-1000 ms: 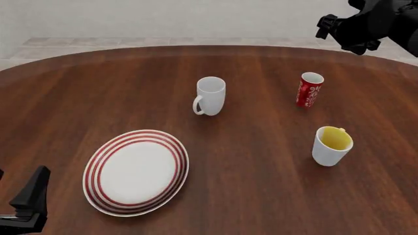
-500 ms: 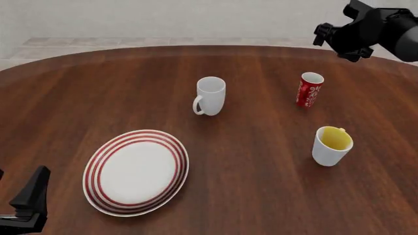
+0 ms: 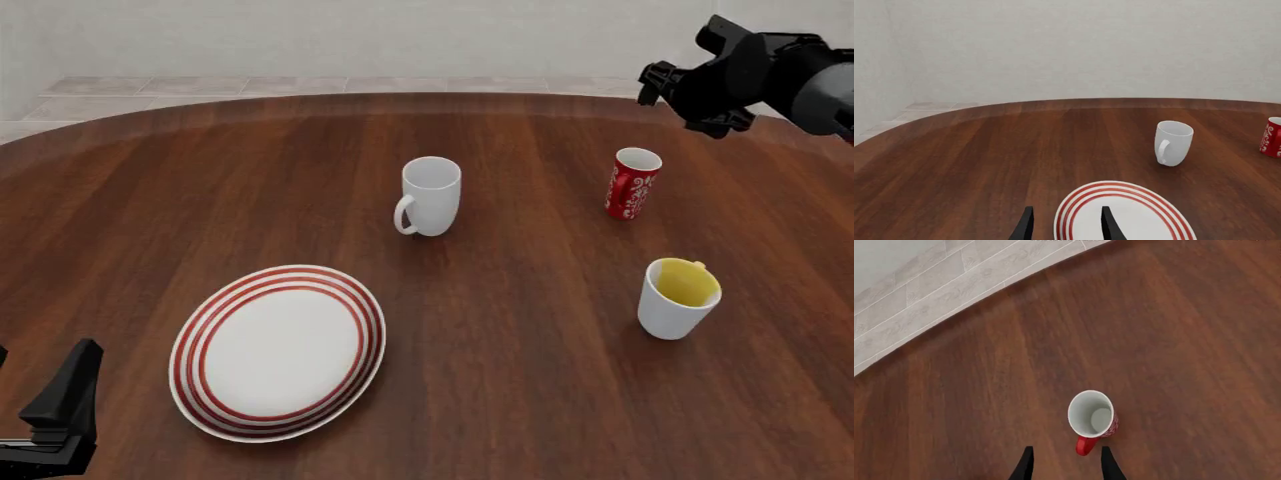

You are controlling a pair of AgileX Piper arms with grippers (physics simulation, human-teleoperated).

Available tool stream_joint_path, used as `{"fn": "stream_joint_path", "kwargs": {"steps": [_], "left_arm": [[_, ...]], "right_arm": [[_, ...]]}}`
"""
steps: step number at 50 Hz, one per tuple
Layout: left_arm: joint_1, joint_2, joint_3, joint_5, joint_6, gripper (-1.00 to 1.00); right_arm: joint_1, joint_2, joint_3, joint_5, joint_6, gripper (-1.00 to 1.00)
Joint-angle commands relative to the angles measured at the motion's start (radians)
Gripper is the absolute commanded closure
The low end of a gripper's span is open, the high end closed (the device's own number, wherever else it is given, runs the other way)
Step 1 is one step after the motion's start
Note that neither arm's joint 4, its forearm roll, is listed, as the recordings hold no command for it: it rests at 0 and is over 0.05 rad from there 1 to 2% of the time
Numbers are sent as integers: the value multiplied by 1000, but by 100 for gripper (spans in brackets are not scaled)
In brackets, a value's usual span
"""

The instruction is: Pick up the red mug and put it on the plate

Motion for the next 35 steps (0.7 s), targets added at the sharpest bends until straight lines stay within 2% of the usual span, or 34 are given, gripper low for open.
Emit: {"fn": "stream_joint_path", "kwargs": {"steps": [1,9,35], "left_arm": [[0,0,0,0,0,-100],[0,0,0,0,0,-100],[0,0,0,0,0,-100]], "right_arm": [[2,21,-37,13,4,-100],[-7,29,-19,2,-10,-100],[-8,58,10,-20,33,-100]]}}
